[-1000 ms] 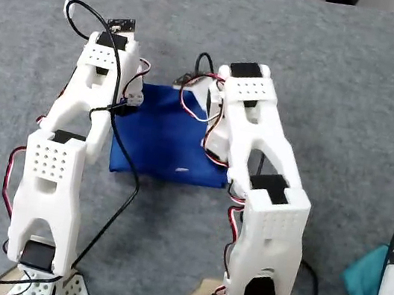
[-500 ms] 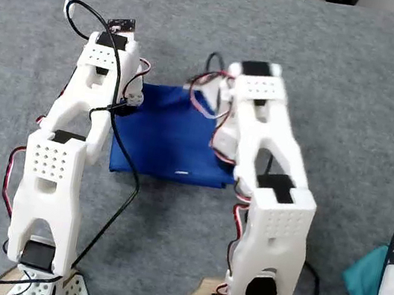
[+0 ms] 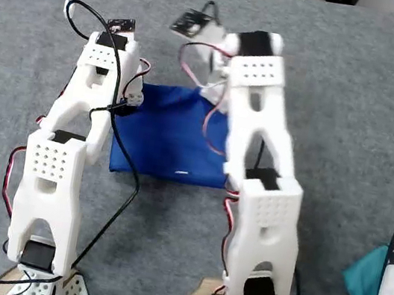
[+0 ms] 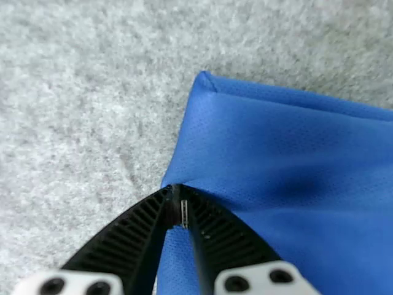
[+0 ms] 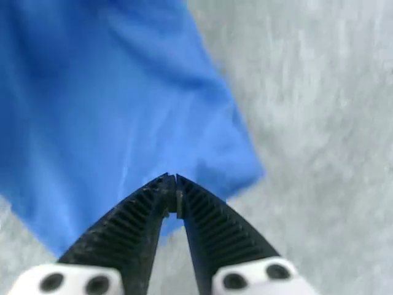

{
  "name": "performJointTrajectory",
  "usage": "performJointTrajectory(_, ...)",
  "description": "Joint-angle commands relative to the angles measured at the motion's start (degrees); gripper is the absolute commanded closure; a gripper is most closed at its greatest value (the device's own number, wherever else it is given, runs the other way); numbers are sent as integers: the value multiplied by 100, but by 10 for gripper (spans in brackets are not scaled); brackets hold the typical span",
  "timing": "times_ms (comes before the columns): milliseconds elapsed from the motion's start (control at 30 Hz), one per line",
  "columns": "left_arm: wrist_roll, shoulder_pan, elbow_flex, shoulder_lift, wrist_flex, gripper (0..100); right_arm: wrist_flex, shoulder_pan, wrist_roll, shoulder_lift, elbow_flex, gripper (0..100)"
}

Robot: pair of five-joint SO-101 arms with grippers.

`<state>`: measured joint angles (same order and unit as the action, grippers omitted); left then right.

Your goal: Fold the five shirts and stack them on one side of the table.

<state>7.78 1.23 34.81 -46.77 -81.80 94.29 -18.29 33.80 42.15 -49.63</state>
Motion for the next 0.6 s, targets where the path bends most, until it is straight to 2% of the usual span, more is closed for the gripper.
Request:
performJointTrajectory(0,-9,-62,26,84,185,981,-484,-75,70,409,-549,993)
performJointTrajectory(333,-9,-62,26,84,185,981,-1011,857,62,2018,-2246,993)
performJointTrajectory(567,-9,-62,26,84,185,981,-835,954,62,2695,-4040,991)
